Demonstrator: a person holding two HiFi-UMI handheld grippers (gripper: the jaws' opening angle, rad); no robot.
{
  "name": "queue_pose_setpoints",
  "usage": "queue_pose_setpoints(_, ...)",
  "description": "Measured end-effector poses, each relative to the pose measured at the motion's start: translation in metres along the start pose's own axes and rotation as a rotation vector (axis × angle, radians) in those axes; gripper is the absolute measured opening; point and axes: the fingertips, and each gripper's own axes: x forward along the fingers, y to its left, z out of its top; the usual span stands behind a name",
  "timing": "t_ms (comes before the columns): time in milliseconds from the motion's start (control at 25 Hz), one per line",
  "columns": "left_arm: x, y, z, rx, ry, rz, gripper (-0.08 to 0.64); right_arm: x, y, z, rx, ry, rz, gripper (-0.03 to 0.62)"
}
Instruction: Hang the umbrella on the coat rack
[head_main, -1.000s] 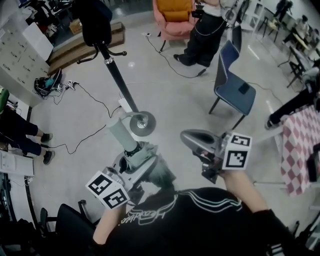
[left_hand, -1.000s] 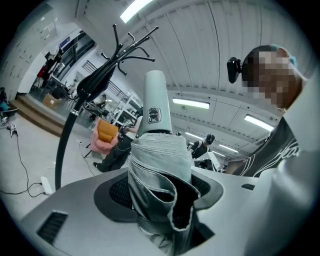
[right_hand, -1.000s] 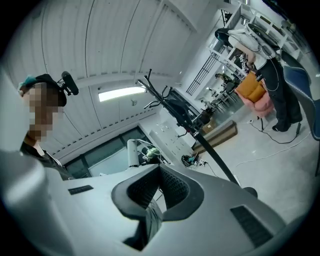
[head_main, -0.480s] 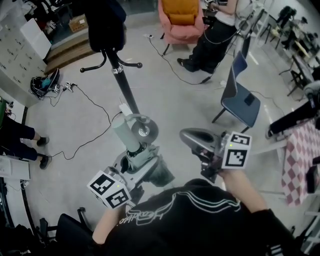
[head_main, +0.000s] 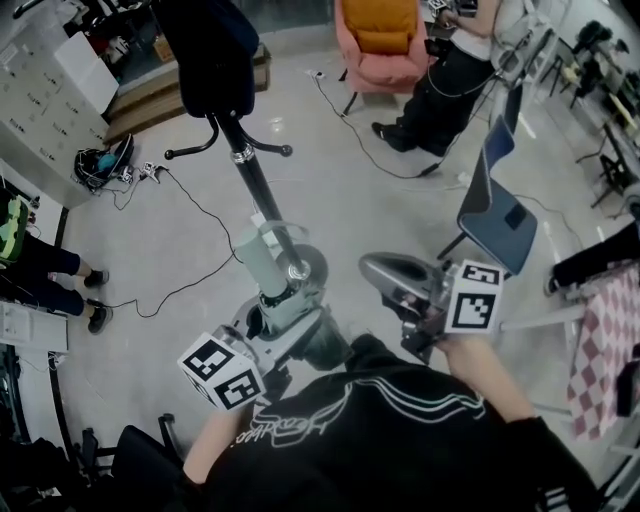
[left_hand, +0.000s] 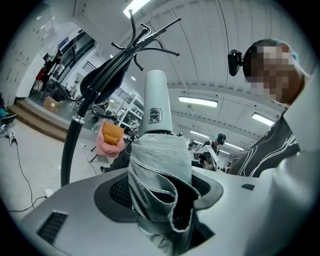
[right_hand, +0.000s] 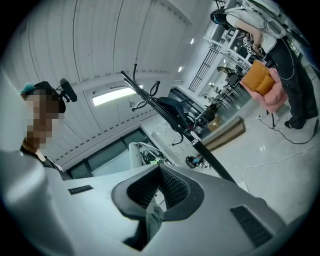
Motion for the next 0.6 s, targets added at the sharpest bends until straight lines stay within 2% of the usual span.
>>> queue_pose_setpoints(400, 0.049, 0.031, 0.036, 0.023, -0.029, 0.075, 0.258, 0.019, -0.045, 0.057, -0.020, 0.039, 0.085, 0.011)
queue_pose_setpoints(600, 0.071, 0.045, 0.043, 0.018, -0.034, 0.123, 0.258, 0.026, -0.069, 0.073, 0.020, 0.057, 0.144, 0.011)
